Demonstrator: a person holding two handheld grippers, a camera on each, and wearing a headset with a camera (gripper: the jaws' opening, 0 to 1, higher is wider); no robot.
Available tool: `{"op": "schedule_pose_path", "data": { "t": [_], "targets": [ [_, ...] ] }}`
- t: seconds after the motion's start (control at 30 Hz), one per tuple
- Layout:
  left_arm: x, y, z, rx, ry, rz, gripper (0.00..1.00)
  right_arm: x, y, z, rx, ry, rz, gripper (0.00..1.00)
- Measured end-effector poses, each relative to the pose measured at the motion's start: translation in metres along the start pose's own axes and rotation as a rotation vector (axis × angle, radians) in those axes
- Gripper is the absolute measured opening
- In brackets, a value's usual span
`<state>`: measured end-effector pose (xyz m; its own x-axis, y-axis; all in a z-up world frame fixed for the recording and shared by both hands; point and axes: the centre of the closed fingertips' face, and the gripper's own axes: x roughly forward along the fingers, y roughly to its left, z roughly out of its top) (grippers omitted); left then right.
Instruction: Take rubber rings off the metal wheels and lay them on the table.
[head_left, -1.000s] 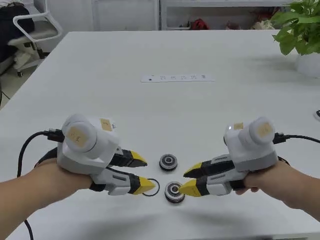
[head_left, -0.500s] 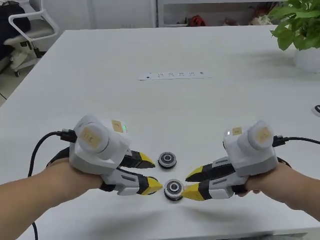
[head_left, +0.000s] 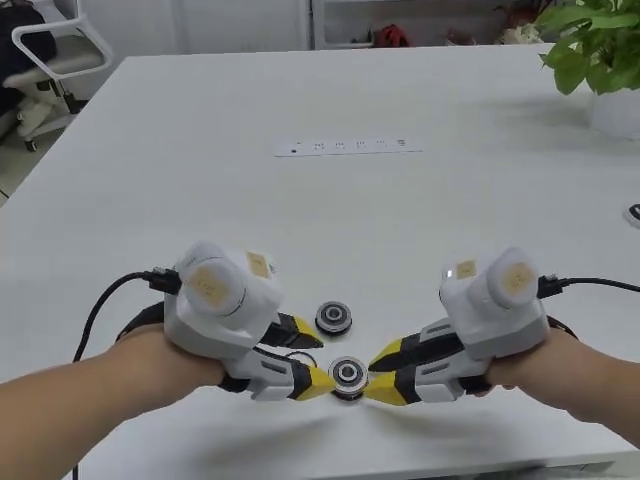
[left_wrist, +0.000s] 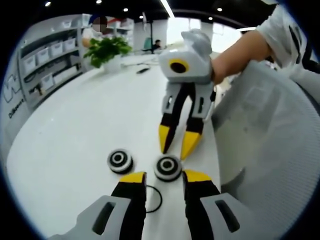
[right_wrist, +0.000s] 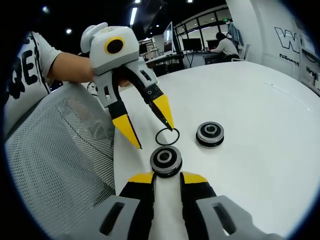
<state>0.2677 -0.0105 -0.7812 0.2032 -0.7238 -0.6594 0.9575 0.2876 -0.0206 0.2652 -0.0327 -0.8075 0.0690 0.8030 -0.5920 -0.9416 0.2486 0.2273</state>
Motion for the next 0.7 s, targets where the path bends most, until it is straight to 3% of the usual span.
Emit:
{"op": "schedule_pose_path", "data": {
  "t": [0.7],
  "targets": [
    [0.016, -0.003, 0.001, -0.024, -0.002, -0.009, 0.22, 0.002, -0.004, -0.003, -0.010, 0.001, -0.006, 0.10]
  ]
}}
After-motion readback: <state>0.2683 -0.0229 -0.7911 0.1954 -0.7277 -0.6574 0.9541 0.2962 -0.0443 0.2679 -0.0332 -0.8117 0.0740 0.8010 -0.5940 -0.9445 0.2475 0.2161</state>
